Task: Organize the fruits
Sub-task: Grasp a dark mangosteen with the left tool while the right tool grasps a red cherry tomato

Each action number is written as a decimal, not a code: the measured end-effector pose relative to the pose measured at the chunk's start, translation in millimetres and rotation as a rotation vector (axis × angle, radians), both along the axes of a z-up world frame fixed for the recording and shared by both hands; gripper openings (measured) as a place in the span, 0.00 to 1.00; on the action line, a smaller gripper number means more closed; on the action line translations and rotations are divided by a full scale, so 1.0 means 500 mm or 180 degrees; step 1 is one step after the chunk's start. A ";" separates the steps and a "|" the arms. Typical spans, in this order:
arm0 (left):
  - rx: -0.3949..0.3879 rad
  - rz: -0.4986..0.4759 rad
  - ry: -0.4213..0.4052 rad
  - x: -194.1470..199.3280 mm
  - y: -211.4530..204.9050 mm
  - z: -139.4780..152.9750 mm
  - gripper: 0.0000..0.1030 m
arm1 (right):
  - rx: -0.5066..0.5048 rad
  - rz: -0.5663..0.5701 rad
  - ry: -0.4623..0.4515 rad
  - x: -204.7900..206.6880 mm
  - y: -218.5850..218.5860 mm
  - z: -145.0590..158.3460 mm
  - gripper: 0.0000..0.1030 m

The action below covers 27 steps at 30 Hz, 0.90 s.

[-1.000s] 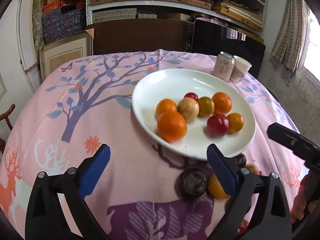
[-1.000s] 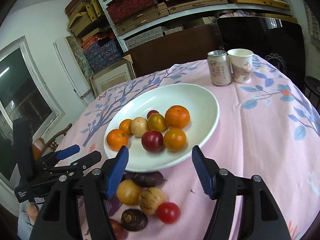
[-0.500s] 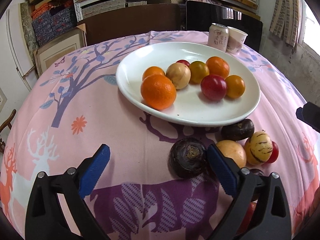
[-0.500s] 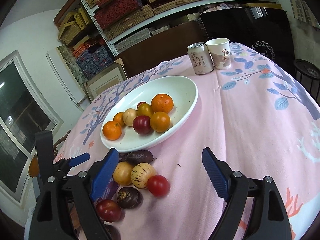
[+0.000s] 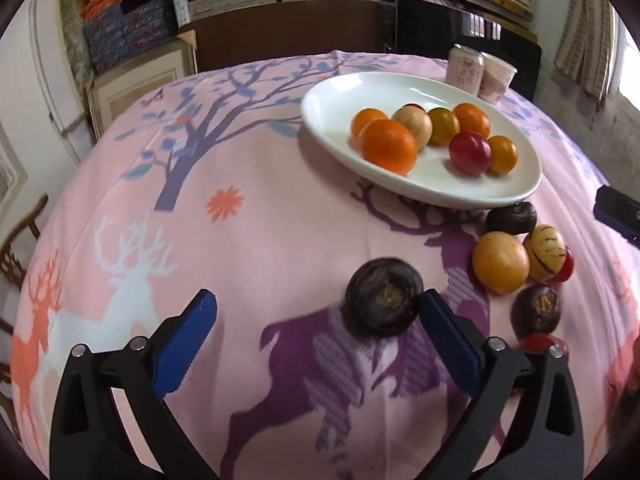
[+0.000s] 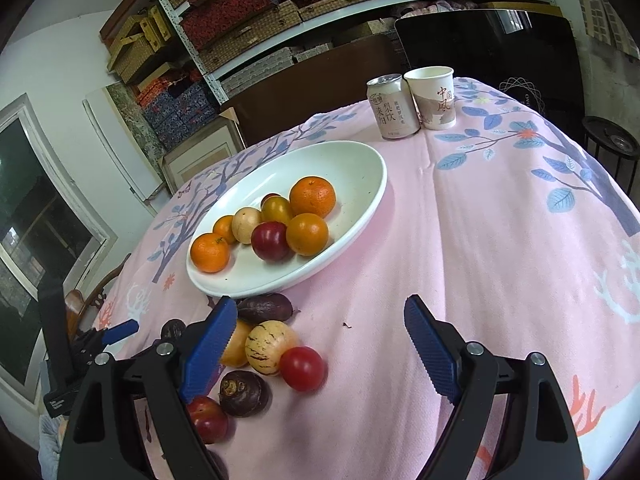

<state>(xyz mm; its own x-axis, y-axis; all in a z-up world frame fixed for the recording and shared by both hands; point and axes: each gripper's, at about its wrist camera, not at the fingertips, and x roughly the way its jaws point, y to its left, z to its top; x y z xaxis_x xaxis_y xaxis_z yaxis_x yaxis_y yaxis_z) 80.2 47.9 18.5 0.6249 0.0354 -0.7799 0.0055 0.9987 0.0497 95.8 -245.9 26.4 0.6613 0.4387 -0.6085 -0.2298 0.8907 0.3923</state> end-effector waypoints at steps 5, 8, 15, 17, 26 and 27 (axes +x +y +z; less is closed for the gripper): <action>0.0236 0.0015 -0.0087 -0.003 -0.022 -0.002 0.96 | -0.0288 0.0232 -0.0085 -0.014 0.046 -0.004 0.84; 0.0279 -0.0007 -0.0097 -0.005 -0.030 -0.003 0.96 | -0.0517 0.0352 -0.0146 -0.024 0.077 -0.009 0.83; 0.0290 -0.0074 0.0151 0.010 -0.038 -0.031 0.96 | -0.0920 0.0527 -0.0082 -0.024 0.119 -0.040 0.82; 0.0281 -0.0070 0.0126 0.008 -0.037 -0.029 0.96 | -0.0856 0.0541 0.0051 -0.018 0.107 -0.051 0.82; 0.0219 -0.0043 0.0106 0.011 -0.032 -0.026 0.96 | -0.0700 0.0410 0.0214 -0.037 0.060 -0.066 0.52; 0.0232 -0.0051 0.0081 0.011 -0.035 -0.025 0.96 | -0.0730 0.0415 0.0191 -0.036 0.063 -0.066 0.51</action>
